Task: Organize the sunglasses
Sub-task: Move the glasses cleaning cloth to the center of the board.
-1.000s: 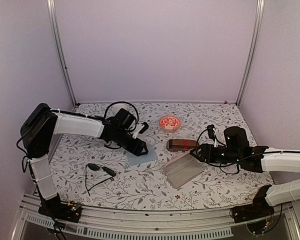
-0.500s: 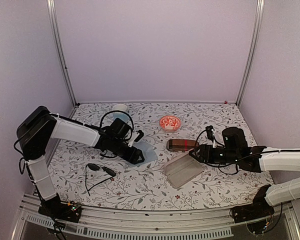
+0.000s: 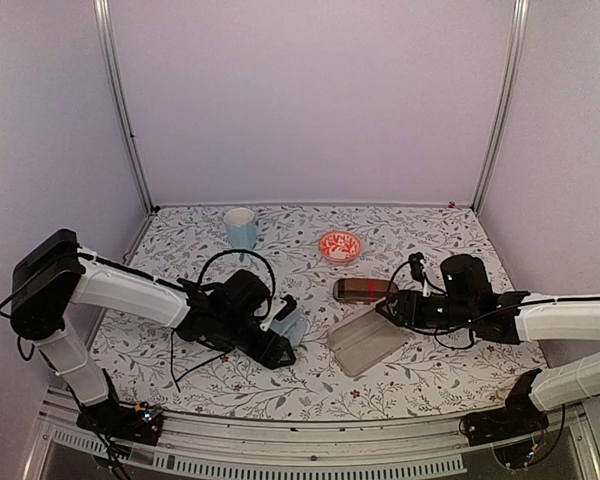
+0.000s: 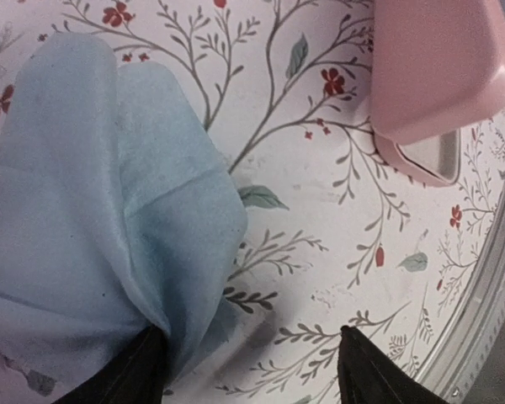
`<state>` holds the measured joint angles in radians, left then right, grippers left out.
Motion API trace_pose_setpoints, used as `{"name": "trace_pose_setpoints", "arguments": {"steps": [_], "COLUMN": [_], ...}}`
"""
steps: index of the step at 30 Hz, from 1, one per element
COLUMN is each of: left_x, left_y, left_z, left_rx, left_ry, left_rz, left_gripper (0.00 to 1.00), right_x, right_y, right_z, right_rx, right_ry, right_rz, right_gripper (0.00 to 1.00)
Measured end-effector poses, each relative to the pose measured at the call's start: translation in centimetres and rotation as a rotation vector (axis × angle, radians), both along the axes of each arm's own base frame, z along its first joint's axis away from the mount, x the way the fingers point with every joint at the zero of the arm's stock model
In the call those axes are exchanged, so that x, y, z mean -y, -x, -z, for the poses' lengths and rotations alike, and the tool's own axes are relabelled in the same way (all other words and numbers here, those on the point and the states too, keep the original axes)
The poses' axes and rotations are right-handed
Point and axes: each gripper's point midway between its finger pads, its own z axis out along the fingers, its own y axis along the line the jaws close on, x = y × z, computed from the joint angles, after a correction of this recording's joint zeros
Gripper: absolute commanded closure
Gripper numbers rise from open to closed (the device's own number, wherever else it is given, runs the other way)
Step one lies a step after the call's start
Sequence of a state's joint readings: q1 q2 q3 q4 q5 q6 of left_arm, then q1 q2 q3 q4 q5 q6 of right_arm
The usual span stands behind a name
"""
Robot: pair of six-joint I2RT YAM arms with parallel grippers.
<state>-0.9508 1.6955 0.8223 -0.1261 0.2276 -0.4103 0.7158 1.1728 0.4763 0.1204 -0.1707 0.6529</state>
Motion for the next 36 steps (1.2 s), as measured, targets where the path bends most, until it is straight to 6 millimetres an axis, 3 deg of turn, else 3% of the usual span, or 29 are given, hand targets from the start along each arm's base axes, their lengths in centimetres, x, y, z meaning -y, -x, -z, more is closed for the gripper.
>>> {"name": "trace_pose_setpoints", "arguments": {"steps": [10,15,19,23,28,36], "left_x": [0.2,0.5,0.7,-0.6,-1.3,-0.1], "left_y": [5.3,6.2,4.6,-0.4,-4.7,-5.9], "left_z": [-0.5,-3.2,-6.1,-6.7,-4.8,-0.8], "left_rx": [-0.115,-0.125,-0.071,-0.008,0.013,-0.024], "left_ry": [-0.012,0.054,0.127,0.134,0.09,0.022], "left_rz": [0.056,0.091,0.081,-0.007,-0.058,-0.014], "left_gripper": [0.29,0.29,0.29,0.34,0.43,0.56], "right_x": [-2.2,-3.9,-4.0,-3.9,-3.8,-3.7], "right_y": [0.2,0.6,0.8,0.9,0.9,0.7], "right_z": [-1.6,-2.5,-2.4,-1.8,-1.5,-0.9], "right_rx": [0.029,0.053,0.053,0.044,0.038,0.027], "right_ry": [-0.008,0.003,0.015,0.034,0.047,0.063], "right_rz": [-0.053,-0.094,-0.1,-0.099,-0.097,-0.09], "right_gripper": [0.37,0.38,0.38,0.38,0.38,0.38]}}
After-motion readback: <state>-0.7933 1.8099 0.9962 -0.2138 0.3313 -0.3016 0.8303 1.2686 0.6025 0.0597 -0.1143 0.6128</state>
